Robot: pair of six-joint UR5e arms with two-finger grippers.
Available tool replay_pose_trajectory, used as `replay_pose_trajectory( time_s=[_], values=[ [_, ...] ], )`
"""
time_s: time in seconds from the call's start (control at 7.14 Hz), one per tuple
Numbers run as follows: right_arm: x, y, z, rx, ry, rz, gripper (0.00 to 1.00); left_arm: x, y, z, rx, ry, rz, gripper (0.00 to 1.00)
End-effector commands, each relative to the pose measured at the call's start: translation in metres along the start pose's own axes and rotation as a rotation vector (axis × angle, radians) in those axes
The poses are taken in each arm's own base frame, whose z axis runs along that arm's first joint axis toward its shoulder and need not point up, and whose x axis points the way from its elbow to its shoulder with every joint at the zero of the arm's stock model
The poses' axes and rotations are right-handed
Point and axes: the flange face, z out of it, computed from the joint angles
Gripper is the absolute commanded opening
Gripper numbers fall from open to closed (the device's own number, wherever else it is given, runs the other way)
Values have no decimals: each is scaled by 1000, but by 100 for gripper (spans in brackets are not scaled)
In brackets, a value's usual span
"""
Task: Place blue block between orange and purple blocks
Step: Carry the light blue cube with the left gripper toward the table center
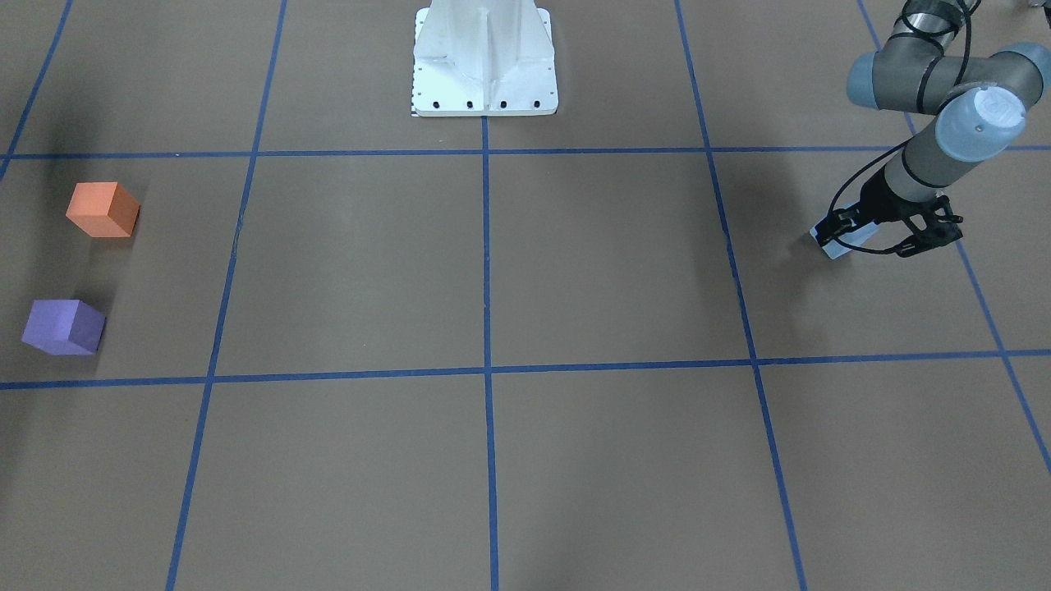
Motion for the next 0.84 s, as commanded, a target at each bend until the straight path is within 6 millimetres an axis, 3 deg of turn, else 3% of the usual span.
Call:
replay_pose_trajectory(
  time_s=[0.0,0.14,0.28,0.42,0.56,0.7],
  values=[
    [0,0,0,-1,-4,0,100,2,3,0,-18,3,-49,0],
    [-1,-1,0,-2,-7,0,100,27,14,-20,-80,66,-61,0],
    [-1,-1,0,-2,-7,3,100,76,14,-48,-115,118,-134,0],
    [-1,-1,0,-1,-6,2,100,139,7,-78,-90,190,-154,0],
    [-2,-5,1,-1,-6,0,100,208,19,-96,-86,254,-68,0],
    [-5,-9,-1,4,-8,-7,100,268,56,-84,-69,267,31,0]
  ],
)
